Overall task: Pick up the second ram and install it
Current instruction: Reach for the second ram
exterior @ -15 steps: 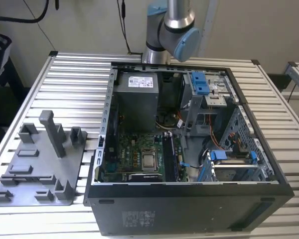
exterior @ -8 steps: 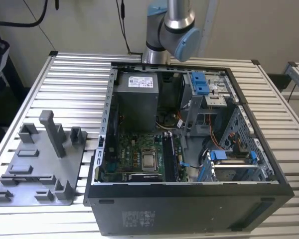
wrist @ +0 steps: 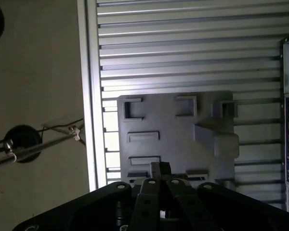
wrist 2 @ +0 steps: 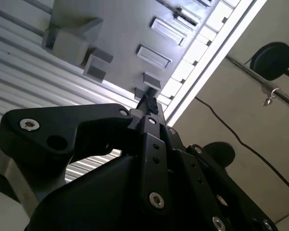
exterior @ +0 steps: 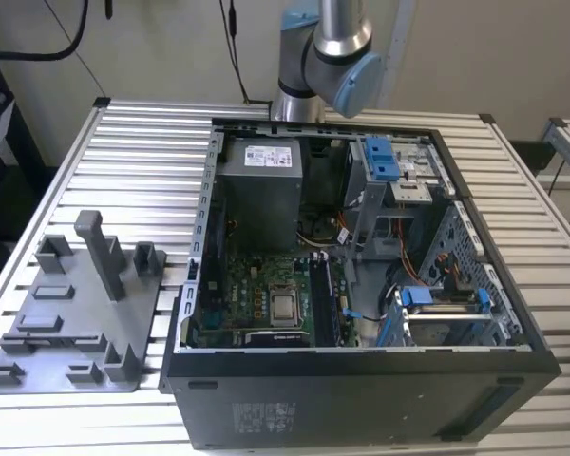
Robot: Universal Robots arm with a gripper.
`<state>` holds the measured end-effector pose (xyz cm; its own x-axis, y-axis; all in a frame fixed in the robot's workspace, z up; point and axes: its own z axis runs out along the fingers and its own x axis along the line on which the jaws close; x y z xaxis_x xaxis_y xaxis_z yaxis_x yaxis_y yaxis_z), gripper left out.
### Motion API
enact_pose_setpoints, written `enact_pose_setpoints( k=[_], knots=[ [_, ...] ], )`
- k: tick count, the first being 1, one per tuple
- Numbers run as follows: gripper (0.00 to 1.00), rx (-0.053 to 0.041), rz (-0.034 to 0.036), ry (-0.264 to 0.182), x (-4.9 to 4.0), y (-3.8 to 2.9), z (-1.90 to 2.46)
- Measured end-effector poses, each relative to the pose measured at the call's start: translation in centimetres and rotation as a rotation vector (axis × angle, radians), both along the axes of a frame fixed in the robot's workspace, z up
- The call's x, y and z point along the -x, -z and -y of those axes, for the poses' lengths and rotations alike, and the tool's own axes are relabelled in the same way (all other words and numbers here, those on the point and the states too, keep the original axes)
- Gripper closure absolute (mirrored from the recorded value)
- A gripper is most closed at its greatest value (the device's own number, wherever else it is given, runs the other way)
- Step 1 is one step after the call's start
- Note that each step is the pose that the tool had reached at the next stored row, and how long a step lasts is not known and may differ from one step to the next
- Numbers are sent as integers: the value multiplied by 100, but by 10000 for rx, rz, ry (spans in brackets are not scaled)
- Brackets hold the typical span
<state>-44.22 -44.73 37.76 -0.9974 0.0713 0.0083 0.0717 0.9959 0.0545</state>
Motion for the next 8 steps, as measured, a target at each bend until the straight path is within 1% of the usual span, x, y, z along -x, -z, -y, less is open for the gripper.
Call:
enact_pose_setpoints(
  k=[4,8],
  knots=[
    [89,0,-10,0,0,12,48],
    [89,1,-18,0,0,25,109]
  ],
)
